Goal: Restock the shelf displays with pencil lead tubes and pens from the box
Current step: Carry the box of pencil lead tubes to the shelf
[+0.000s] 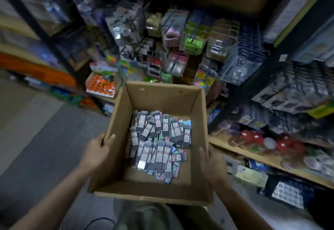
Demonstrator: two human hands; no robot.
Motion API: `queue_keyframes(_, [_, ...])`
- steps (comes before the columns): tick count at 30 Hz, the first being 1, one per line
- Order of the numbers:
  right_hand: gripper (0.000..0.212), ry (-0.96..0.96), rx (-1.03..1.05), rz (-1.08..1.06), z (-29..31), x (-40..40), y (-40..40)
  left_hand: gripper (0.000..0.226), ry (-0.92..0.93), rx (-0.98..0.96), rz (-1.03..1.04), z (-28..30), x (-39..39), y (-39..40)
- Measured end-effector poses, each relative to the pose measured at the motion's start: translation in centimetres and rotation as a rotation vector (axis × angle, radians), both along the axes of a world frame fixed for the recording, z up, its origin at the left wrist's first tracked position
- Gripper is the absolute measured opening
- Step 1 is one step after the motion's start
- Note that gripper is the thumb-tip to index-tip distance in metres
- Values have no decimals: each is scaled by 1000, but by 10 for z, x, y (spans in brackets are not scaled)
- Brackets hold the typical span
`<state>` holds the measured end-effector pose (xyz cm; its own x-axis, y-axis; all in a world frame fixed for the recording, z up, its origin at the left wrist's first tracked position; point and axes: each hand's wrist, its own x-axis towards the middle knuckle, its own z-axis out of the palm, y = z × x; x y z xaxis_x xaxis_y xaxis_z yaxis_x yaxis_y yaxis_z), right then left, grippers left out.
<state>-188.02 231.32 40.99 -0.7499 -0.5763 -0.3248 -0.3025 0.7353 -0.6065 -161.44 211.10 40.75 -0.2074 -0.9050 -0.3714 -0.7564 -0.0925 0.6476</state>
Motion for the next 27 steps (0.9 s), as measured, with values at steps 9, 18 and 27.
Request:
queue_keyframes(9, [34, 42, 10, 471, 6, 7, -56, 18, 19, -1, 428, -25, 77, 73])
queue_keyframes(18, [36, 11, 138, 643, -44, 111, -178, 20, 128, 136, 655, -81, 182, 23])
queue_keyframes(27, [41, -17, 131, 698, -174, 148, -265, 31, 10, 78, 786, -184, 210, -32])
